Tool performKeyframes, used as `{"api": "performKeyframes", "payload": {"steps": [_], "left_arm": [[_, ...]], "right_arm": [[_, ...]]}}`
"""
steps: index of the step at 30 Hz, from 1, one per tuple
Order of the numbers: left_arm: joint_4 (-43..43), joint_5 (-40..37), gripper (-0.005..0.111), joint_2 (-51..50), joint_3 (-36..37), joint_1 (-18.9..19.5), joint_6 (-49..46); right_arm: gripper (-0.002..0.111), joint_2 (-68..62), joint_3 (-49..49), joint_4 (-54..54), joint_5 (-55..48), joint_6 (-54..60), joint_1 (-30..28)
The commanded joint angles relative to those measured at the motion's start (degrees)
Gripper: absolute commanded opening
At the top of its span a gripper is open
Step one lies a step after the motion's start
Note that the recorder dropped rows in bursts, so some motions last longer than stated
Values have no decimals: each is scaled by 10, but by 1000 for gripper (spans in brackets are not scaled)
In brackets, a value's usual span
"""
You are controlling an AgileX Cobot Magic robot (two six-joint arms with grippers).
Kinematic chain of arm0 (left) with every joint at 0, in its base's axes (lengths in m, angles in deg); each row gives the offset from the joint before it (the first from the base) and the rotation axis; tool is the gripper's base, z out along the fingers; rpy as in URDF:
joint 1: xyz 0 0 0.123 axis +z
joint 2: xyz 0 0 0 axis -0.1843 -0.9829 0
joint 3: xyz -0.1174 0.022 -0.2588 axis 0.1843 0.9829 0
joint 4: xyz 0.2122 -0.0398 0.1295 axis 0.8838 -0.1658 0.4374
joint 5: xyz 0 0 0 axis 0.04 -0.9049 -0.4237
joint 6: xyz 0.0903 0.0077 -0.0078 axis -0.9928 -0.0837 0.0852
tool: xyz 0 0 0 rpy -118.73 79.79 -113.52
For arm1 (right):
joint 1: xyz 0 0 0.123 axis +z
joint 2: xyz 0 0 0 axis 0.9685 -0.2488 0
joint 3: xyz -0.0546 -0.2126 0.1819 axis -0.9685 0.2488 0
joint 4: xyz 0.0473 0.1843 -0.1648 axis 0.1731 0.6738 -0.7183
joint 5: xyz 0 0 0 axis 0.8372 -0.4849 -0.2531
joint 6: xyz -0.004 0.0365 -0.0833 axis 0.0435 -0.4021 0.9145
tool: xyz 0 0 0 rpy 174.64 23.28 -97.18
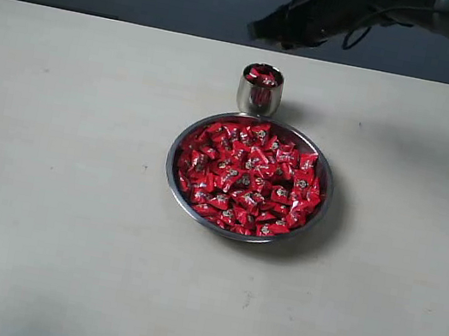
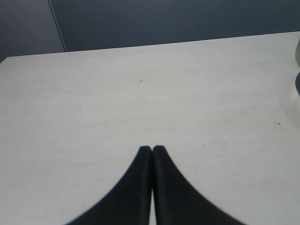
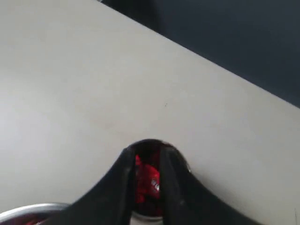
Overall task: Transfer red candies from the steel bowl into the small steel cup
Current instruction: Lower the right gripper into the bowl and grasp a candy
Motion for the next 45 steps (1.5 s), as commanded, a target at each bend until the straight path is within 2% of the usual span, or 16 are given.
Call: {"api": "performKeyframes", "payload": {"steps": [1,7,17,19,22,40,42,45], "left_arm": [[1,3,0,3,-5,-3,1],[1,3,0,3,-5,-3,1],[1,3,0,3,-5,-3,1],[1,3,0,3,-5,-3,1],[1,3,0,3,-5,-3,1],[1,3,0,3,-5,-3,1],[1,3,0,3,-5,-3,1],[1,3,0,3,-5,-3,1]], "right_arm": [[19,25,-3,0,-105,0,-2],[19,30,21,14,-186,5,-2],[19,28,112,8,-169,34,-2],[23,19,113,8,-164,37,-2],[37,-9,113,4,-154,37,-2],[37,-49,113,28,-146,39,-2],[33,-49,113,29,-145,40,-2],[11,-49,113,30,-144,41,-2]]}}
